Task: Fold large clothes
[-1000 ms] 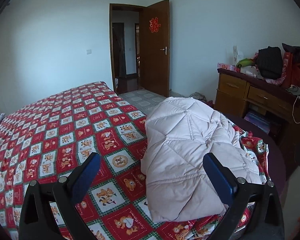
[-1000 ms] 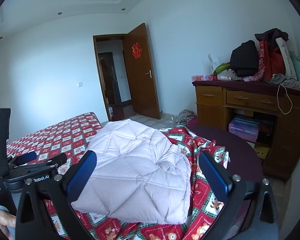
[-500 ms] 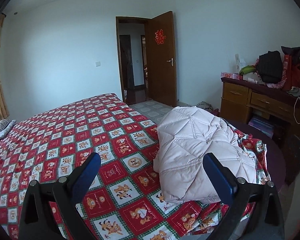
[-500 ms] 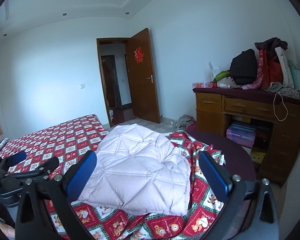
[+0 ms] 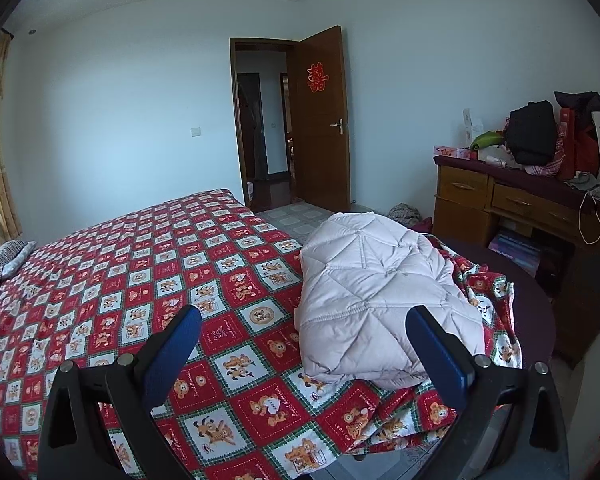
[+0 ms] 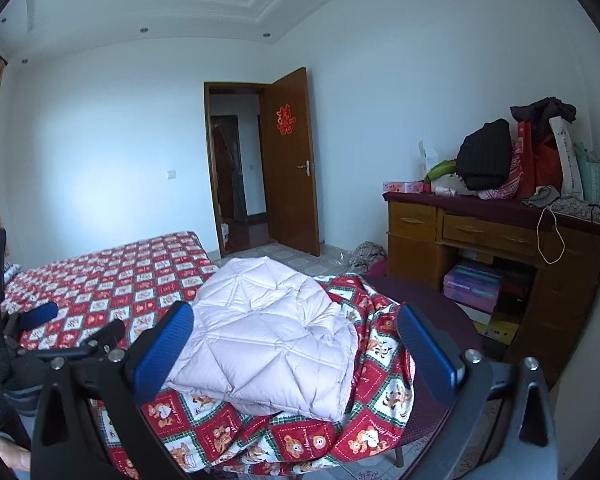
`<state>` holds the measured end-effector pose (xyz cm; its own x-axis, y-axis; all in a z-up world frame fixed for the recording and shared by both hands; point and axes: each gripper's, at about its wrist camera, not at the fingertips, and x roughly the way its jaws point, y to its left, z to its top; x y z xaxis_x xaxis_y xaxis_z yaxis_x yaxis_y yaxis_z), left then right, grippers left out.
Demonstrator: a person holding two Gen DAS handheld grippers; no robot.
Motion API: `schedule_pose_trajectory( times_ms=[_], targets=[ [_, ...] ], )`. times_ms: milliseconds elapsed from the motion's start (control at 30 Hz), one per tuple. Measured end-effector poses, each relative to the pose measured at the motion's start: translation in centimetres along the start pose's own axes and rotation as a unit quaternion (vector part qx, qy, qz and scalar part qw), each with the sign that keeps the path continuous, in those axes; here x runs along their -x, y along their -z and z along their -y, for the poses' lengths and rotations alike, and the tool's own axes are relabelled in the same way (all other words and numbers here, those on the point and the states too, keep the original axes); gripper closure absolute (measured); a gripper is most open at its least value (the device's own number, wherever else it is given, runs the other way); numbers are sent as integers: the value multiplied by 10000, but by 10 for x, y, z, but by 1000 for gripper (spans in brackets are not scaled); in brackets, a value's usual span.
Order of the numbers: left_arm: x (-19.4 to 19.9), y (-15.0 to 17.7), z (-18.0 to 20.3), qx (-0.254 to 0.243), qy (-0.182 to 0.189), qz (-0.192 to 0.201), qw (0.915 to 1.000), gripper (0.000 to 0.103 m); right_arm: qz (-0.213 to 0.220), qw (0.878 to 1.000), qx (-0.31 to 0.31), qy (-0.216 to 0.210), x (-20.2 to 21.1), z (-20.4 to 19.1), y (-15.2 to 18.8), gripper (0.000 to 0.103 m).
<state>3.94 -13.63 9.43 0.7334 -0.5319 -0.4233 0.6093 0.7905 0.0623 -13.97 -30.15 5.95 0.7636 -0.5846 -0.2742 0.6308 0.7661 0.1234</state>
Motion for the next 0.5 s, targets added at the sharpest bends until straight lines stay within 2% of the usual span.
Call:
schedule_pose_trajectory(
  times_ms=[500],
  targets=[
    [32,-5,9,-39,-27,214,9998,1,169,9999,5,-18,18,-5,-3,0]
  ],
)
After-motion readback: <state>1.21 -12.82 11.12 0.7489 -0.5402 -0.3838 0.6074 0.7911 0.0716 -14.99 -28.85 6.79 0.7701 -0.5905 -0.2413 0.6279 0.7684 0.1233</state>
